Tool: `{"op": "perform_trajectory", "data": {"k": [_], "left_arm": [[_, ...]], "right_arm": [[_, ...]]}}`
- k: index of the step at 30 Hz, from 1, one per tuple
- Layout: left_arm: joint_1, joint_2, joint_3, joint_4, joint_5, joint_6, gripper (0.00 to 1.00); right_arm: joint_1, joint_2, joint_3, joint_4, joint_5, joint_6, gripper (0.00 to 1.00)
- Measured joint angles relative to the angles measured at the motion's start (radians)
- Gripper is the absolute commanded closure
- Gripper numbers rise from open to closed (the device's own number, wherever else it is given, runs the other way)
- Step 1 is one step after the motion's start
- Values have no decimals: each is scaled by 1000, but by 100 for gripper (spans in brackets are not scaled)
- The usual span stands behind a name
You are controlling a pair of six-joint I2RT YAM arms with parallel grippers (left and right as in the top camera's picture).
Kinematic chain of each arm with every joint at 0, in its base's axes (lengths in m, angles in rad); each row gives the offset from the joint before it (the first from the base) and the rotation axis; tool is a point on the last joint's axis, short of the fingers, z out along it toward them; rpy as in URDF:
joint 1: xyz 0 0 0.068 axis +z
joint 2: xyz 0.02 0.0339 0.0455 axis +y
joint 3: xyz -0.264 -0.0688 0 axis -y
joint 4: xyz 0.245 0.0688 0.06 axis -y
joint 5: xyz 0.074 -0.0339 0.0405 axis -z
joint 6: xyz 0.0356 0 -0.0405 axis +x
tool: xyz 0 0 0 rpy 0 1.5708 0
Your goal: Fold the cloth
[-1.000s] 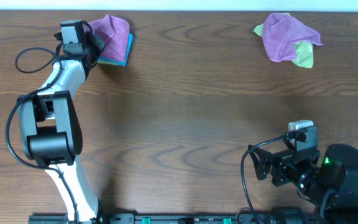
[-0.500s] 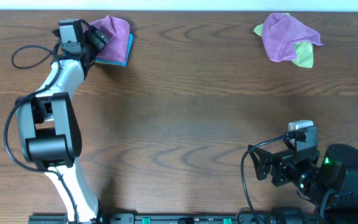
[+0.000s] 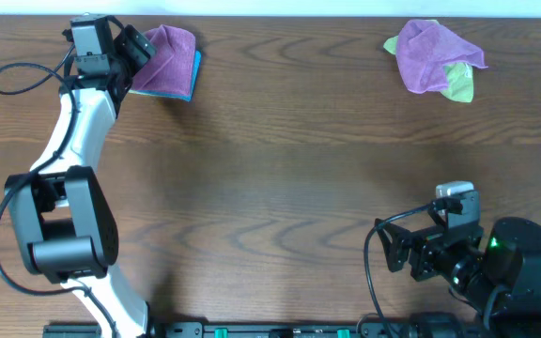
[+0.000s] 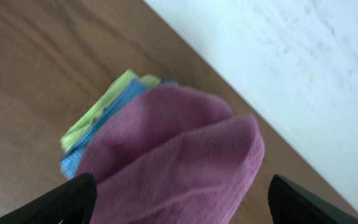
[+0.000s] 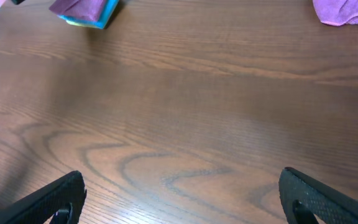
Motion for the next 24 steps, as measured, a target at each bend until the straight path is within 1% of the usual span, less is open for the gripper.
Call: {"op": "perform_trajectory", "data": {"k": [4,8,9,16,21,24], "left_arm": [[0,-56,0,-89,4,22,10],[-7,-144,0,-203,24,64,2],[-13,-173,1,-227,29,80,5],[-63,-386,1,-381,50,131,5],[-64,-559,1,-501,66,168,5],[-64,-652,4,-604,72,202,5]], "right_arm": [[0,0,-1,-1,0,0,1],[0,0,-1,0,0,0,1],[0,0,-2,0,0,0,1],[0,0,-2,0,0,0,1],[0,0,-3,0,1,0,1],[0,0,-3,0,1,0,1]]}}
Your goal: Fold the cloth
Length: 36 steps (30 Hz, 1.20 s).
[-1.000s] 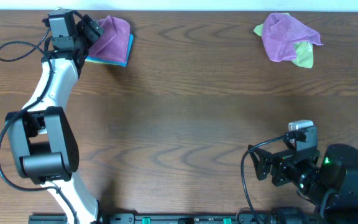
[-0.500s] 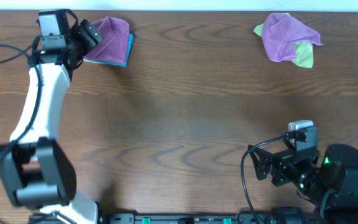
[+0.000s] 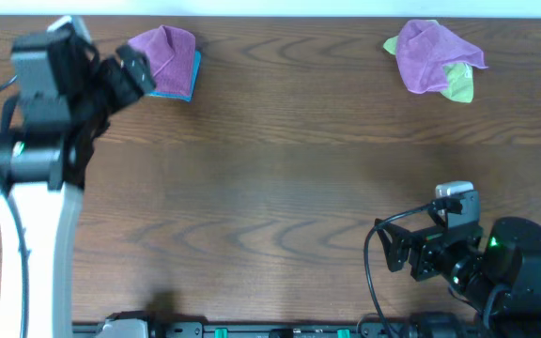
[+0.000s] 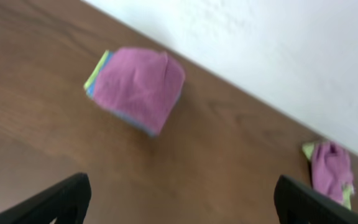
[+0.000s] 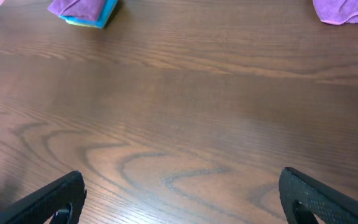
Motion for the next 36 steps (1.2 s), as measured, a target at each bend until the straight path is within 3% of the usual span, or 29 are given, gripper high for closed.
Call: {"op": "perform_trajectory", "data": {"k": [8,13,22,36], "left_arm": [[0,-200,-1,-261,6,69,4],[0,-303,-68,-321,8,89,4],[0,-464,-158,-380,-46,101,5],[0,-485,-220,-373,-61,239,5]], "right_arm": [[0,0,0,0,0,0,1],[0,0,0,0,0,0,1],[0,0,0,0,0,0,1],[0,0,0,0,0,0,1]]}}
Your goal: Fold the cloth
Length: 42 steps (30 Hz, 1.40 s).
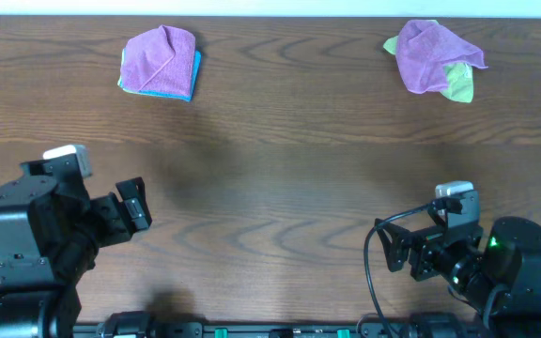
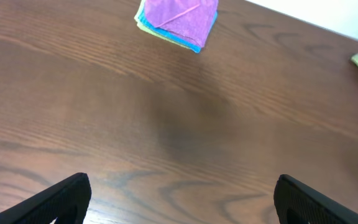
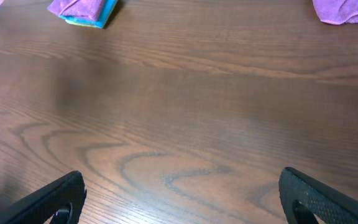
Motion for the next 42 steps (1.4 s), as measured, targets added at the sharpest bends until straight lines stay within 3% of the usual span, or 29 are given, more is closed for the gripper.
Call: {"op": "perform_trajectory", "data": {"k": [11,24,32,42], "left_arm": [[0,-218,-285,184,53,81,5],[-17,-544,-587,254,62,270,5],[-21,-629,-776,355,32,300,5],[-21,-665,-870,367,-30,299,5]], "right_arm": [[0,0,0,0,0,0,1],[0,0,-1,0,0,2,1],[0,0,-1,0,0,2,1],[0,0,-1,-1,0,2,1]]}}
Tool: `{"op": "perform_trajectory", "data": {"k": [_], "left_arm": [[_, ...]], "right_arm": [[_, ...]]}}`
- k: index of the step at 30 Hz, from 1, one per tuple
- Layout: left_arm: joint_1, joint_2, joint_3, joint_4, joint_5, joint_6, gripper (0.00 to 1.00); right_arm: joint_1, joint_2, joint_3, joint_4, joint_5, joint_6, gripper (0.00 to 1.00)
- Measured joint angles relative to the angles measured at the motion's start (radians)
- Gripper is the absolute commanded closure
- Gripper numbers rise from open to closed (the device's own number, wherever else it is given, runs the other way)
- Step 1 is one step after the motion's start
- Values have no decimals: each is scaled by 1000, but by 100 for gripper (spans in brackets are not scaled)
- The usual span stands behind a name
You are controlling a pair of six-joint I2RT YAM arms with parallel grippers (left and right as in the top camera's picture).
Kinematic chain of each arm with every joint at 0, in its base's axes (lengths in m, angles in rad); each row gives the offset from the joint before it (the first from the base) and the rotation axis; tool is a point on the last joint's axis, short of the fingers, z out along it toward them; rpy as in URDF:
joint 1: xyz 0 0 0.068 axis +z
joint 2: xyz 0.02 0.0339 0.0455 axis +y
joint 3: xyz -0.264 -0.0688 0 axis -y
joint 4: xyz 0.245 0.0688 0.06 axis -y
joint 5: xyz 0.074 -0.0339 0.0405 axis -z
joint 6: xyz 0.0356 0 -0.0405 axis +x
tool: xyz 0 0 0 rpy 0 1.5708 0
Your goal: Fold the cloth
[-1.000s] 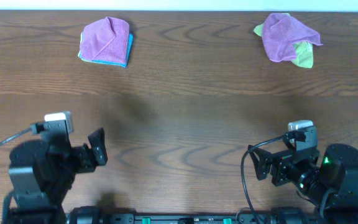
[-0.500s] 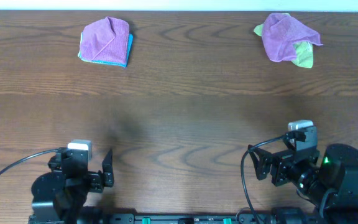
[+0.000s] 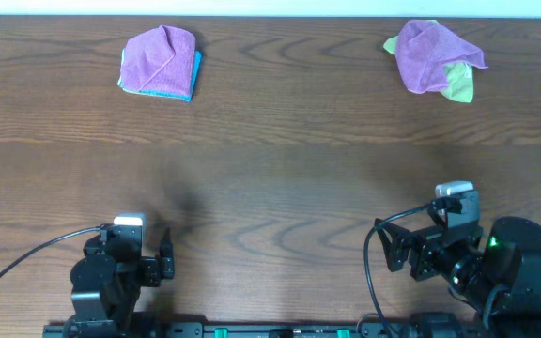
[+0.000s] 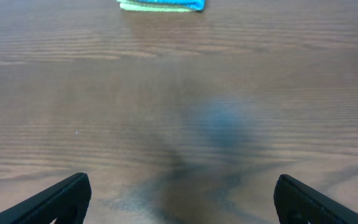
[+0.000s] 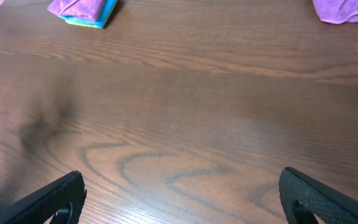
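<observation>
A folded purple cloth (image 3: pixel 158 58) lies on top of a blue and green stack at the table's far left. Only the stack's blue and green edge (image 4: pixel 161 5) shows in the left wrist view. A crumpled purple cloth (image 3: pixel 435 56) with a green one under it lies at the far right. My left gripper (image 4: pixel 180 194) is open over bare wood near the front left edge. My right gripper (image 5: pixel 182 190) is also open over bare wood, at the front right. Both are far from the cloths and hold nothing.
The wooden table (image 3: pixel 280 178) stretches between the cloths and the arms. The left arm (image 3: pixel 115 277) is tucked at the front edge, with a cable looping off to its left. The right arm's base (image 3: pixel 505 268) sits at the front right corner.
The left arm has drawn back from the left middle of the table to the front edge, folded low. Its gripper stays open. The right arm and both cloth piles have not moved.
My left gripper stood open right at the folded purple cloth on the far-left stack. Then it was raised clear, the cloth left lying on the stack. Then the arm was back over the near left of the table, and now rests at the front edge.
</observation>
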Motion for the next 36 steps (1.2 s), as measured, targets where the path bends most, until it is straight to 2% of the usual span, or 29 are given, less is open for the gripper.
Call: {"op": "perform_trajectory", "data": {"k": [6,25,36], "left_arm": [[0,-30,-28,2,-23,-2,5],[0,-122,-136,2,-93,-119,5],[0,-122,-144,1,-104,-140,5]], "right_arm": [[0,0,0,0,0,0,1],[0,0,0,0,0,0,1],[0,0,0,0,0,0,1]]}}
